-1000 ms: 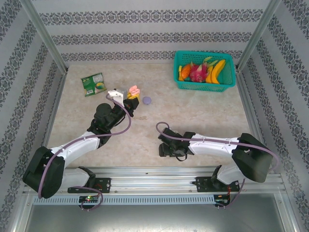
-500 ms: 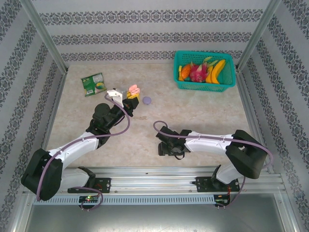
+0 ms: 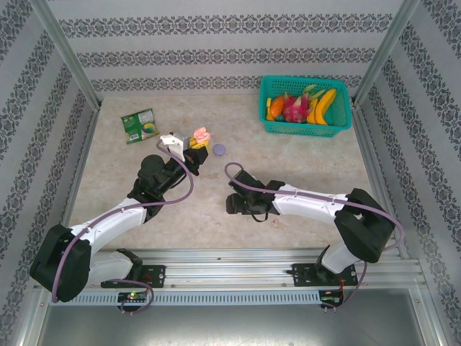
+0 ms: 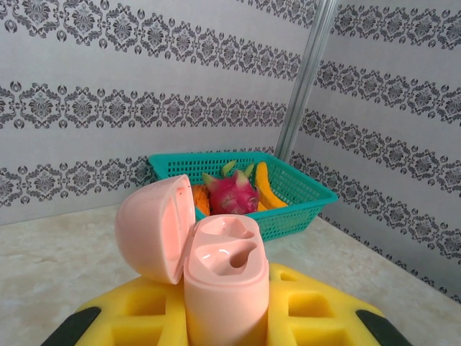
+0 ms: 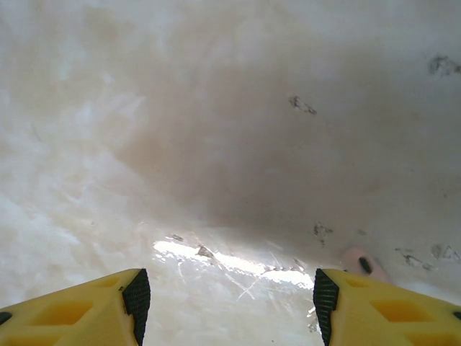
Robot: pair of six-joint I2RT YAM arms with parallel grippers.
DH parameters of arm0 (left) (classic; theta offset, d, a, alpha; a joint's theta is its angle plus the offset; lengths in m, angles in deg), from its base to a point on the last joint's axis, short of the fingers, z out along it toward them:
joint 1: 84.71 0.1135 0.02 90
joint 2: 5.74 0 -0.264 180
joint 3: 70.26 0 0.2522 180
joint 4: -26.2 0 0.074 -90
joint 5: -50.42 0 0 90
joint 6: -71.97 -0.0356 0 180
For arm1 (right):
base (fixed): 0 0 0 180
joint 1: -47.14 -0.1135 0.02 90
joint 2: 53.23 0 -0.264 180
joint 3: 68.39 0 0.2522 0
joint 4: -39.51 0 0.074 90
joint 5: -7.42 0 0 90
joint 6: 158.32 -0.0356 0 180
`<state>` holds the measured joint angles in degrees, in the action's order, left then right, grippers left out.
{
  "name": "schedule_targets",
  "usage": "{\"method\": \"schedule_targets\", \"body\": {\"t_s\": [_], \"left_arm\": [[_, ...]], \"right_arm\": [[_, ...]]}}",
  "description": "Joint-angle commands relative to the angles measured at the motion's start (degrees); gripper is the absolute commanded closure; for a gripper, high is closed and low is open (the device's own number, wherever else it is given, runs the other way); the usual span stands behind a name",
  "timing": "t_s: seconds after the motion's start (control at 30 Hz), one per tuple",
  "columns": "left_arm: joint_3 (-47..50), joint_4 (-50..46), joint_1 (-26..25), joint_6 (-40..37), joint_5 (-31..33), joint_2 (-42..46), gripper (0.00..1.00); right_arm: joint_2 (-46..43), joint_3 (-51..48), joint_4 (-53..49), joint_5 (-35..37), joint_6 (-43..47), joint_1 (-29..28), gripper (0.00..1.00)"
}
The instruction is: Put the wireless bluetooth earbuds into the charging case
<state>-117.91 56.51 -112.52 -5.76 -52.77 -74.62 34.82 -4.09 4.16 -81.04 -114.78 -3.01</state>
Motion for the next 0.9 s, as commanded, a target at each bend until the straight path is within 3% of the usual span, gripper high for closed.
{"method": "schedule_targets", "body": {"t_s": [0.0,0.37,0.87], "left_arm": [[-0.31,0.05,-0.84,-0.58,0.07,1.91,1.0],[1.1,-0.92,-0.85,-0.33,-0.26,3.33,1.0],[1.75,-1.6,-0.93,-1.9,-3.89,4.11,1.0]], "right_arm": [[-3.5,0.46,-1.09,-0.01,2.25,1.16,0.36],[-4.19,-4.02,-4.32,2.05,7.38,4.95,0.37],[2.87,-2.52,-4.91,4.14,12.31,2.61,0.5]]}}
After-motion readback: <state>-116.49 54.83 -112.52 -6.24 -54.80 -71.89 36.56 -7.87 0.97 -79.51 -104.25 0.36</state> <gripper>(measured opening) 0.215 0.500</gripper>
